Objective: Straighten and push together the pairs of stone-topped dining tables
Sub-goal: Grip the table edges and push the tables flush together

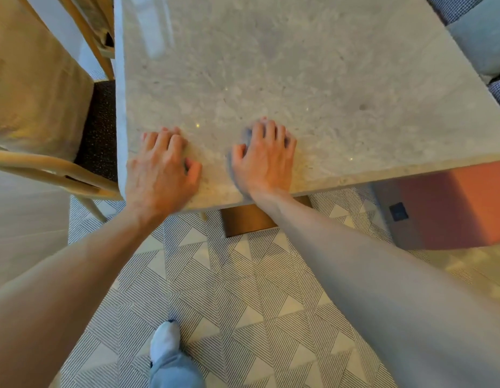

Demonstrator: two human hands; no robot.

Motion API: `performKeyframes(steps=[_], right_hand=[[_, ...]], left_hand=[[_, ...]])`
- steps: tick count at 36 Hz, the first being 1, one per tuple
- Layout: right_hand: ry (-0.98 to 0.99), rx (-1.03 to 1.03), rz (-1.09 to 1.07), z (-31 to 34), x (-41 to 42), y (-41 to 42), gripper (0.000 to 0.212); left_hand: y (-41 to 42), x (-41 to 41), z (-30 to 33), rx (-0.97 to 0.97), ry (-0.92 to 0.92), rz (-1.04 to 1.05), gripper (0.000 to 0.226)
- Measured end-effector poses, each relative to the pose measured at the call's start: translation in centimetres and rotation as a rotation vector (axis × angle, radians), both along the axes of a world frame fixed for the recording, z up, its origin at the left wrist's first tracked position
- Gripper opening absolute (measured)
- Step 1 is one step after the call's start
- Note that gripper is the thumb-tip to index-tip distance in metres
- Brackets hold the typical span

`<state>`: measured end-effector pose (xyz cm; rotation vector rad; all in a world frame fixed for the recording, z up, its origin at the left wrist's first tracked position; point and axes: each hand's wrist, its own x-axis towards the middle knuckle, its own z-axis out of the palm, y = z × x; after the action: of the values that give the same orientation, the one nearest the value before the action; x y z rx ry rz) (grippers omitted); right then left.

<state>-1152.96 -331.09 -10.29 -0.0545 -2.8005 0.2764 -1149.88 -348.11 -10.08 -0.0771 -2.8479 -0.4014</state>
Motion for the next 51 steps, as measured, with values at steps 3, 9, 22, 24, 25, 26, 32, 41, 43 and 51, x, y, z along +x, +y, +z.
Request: performKeyframes(steps=[3, 9, 22, 24, 25, 26, 32, 41, 43, 51], right_hand=[[0.004, -0.005, -0.009, 0.0, -0.4, -0.4, 0.045], [0.021, -0.031, -0.011, -0.3, -1.3, -1.7, 0.042], [-0.011, -0.019, -0.034, -0.1, -2.8, -4.2, 0.042], [-0.012, -0.014, -0.041, -0.1, -3.2, -4.5, 0.041], [-0.017, -0.012, -0.043, -0.1, -3.3, -4.6, 0.041], [-0.019, -0.008, -0.045, -0.1, -3.4, -4.7, 0.041], [-0.031, 0.001, -0.054, 0.0, -3.9, -5.4, 0.043], [-0.041, 0.002, -0.072, 0.0, -4.6, -6.6, 0.042], [-0.038, 0.006, -0.082, 0.0, -4.9, -7.0, 0.043], [-0.061, 0.015, -0.100, 0.2, -5.8, -8.1, 0.043]], left_hand=[[-0.4, -0.5, -0.1, 0.018, 0.006, -0.002, 0.038], [-2.1, -2.0, -0.5, 0.031, 0.031, -0.004, 0.039], [-4.5, -4.2, -0.4, 0.051, 0.118, -0.035, 0.036], [-4.9, -4.6, -0.4, 0.060, 0.127, -0.041, 0.035], [-5.0, -4.7, -0.4, 0.064, 0.128, -0.044, 0.035], [-5.1, -4.8, -0.4, 0.068, 0.131, -0.046, 0.034], [-6.0, -5.7, -0.6, 0.089, 0.143, -0.057, 0.033], [-7.4, -6.9, -0.9, 0.120, 0.117, -0.074, 0.032], [-7.7, -7.2, -0.8, 0.126, 0.114, -0.070, 0.031], [-8.8, -8.5, -0.5, 0.146, 0.092, -0.085, 0.031]])
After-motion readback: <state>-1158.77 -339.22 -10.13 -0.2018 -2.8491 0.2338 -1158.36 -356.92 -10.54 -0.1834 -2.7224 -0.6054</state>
